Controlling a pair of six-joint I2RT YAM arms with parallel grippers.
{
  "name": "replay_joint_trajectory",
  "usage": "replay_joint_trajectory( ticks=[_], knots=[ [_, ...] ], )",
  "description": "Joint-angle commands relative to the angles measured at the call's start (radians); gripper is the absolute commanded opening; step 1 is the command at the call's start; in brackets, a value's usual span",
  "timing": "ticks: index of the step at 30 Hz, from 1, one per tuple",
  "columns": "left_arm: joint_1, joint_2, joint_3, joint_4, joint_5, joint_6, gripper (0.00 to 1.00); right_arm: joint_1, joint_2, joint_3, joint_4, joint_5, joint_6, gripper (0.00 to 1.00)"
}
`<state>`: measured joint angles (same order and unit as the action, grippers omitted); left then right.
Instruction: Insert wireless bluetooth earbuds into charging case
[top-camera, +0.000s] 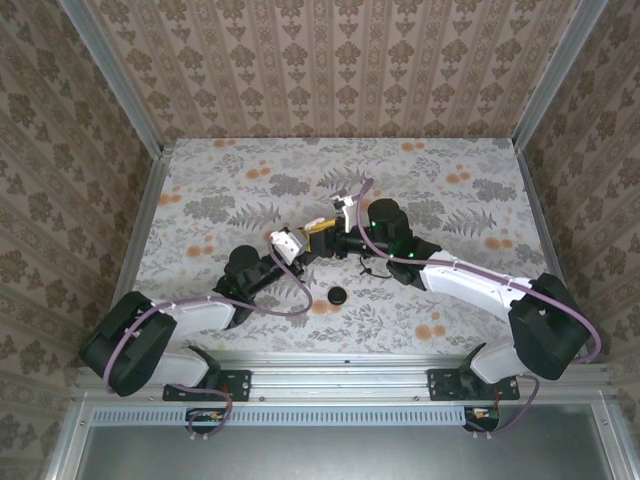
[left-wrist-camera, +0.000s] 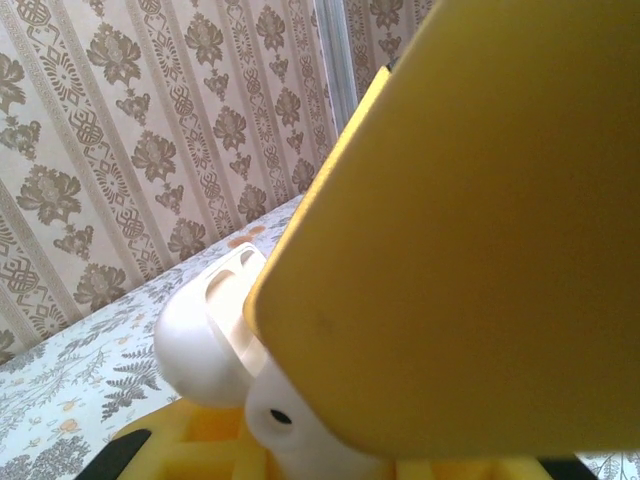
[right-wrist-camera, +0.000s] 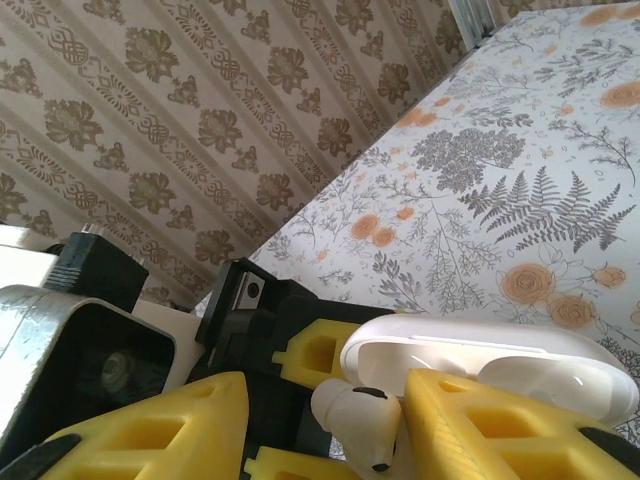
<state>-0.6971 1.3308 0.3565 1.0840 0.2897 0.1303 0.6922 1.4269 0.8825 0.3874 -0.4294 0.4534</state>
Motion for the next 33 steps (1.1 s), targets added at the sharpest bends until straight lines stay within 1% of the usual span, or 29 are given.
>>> replay_joint_trajectory(
  ticks=[1, 3, 4, 6, 11, 16, 20, 22, 25, 28, 30, 33],
  knots=[
    [-0.017, -0.016, 0.02, 0.128, 0.031, -0.02, 0.09, 0.001, -0.028, 0.014, -0.053, 0.065, 0.014, 0.5],
    [-0.017, -0.019, 0.018, 0.128, 0.031, -0.021, 0.09, 0.0, -0.028, 0.014, -0.057, 0.071, 0.013, 0.51],
    [-0.018, -0.019, 0.018, 0.126, 0.031, -0.022, 0.09, 0.0, -0.061, 0.015, -0.058, 0.073, 0.015, 0.51],
    [-0.018, -0.019, 0.016, 0.126, 0.028, -0.021, 0.09, 0.0, -0.071, 0.013, -0.058, 0.076, 0.017, 0.53],
    [-0.018, -0.023, 0.01, 0.123, 0.021, -0.018, 0.09, 0.0, -0.119, -0.005, -0.068, 0.113, 0.026, 0.59],
    [-0.016, -0.029, 0.005, 0.115, 0.015, -0.01, 0.09, 0.0, -0.18, -0.033, -0.097, 0.135, 0.076, 0.6],
    [-0.013, -0.036, 0.001, 0.109, 0.011, -0.004, 0.09, 0.0, -0.207, -0.044, -0.124, 0.091, 0.108, 0.52],
    [-0.012, -0.041, 0.003, 0.097, 0.013, 0.0, 0.09, 0.001, -0.2, -0.025, -0.165, 0.059, 0.126, 0.47],
    [-0.013, -0.049, 0.004, 0.083, 0.014, 0.005, 0.09, 0.001, -0.172, -0.009, -0.179, 0.009, 0.163, 0.42],
    [-0.012, -0.055, 0.005, 0.07, 0.015, 0.011, 0.09, 0.001, -0.14, 0.0, -0.162, -0.039, 0.191, 0.41],
    [-0.013, -0.058, 0.006, 0.062, 0.007, 0.011, 0.09, 0.008, -0.133, 0.007, -0.167, -0.015, 0.196, 0.43],
    [-0.016, -0.066, 0.006, 0.042, -0.028, 0.017, 0.09, 0.023, -0.155, -0.002, -0.195, 0.112, 0.225, 0.59]
  ],
)
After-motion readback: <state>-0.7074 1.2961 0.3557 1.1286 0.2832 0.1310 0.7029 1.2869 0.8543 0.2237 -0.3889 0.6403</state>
